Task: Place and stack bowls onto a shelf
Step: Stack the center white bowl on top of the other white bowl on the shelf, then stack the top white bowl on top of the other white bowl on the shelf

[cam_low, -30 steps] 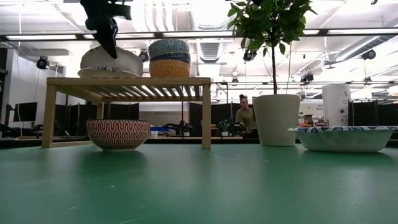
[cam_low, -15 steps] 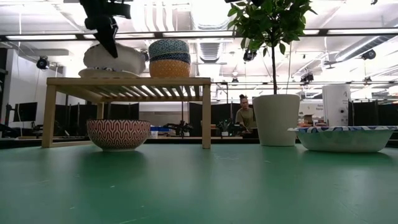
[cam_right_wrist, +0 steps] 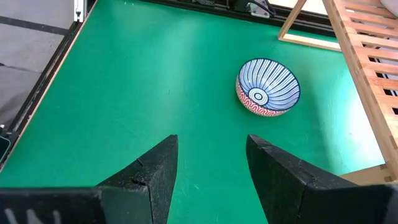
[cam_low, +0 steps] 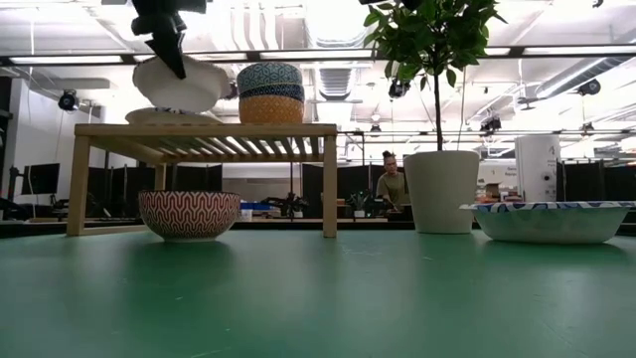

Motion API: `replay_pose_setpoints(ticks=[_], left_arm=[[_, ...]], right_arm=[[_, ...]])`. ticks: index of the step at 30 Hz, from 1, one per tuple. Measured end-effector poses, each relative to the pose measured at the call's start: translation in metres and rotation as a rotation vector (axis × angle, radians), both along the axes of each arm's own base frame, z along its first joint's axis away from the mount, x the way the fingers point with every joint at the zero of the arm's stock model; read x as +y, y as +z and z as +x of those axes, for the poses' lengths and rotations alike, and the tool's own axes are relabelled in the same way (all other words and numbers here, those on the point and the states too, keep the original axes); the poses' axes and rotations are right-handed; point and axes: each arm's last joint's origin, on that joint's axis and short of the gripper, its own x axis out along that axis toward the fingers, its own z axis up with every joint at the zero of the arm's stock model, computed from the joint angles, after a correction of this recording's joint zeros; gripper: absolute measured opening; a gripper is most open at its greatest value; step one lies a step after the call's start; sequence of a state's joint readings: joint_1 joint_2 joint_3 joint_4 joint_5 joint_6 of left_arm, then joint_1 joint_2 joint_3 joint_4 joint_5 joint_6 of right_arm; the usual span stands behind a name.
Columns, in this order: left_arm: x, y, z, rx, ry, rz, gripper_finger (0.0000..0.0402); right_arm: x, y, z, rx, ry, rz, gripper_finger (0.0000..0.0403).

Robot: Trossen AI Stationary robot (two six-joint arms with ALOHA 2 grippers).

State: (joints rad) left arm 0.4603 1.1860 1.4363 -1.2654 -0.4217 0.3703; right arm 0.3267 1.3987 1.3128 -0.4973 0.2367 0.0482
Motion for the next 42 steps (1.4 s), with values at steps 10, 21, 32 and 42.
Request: replay_pose_setpoints(ticks=[10,21,32,42], left_arm=[[0.011,-0.02,0.015,0.116,0.096,0.057,0.002],[0.015,-0.03,0.021,0.122,0.138,0.032,0.0099],[0.01,-0.025,0.018,0.084,0.144,-0.05,0.0207],[-0.011,0.02,0.013,-0.322,-0.035,-0.389,0.0218]], right_arm=[[0.0,0.0,0.0,0.0,-0.002,0.003,0.018],[0.0,0.0,0.0,0.0,-0.002,0.004,0.018],[0.0,0.0,0.0,0.001,-0.004,0.011,0.018],[0.0,0.001,0.001,-0.012,-0.005,0.012,0.018]])
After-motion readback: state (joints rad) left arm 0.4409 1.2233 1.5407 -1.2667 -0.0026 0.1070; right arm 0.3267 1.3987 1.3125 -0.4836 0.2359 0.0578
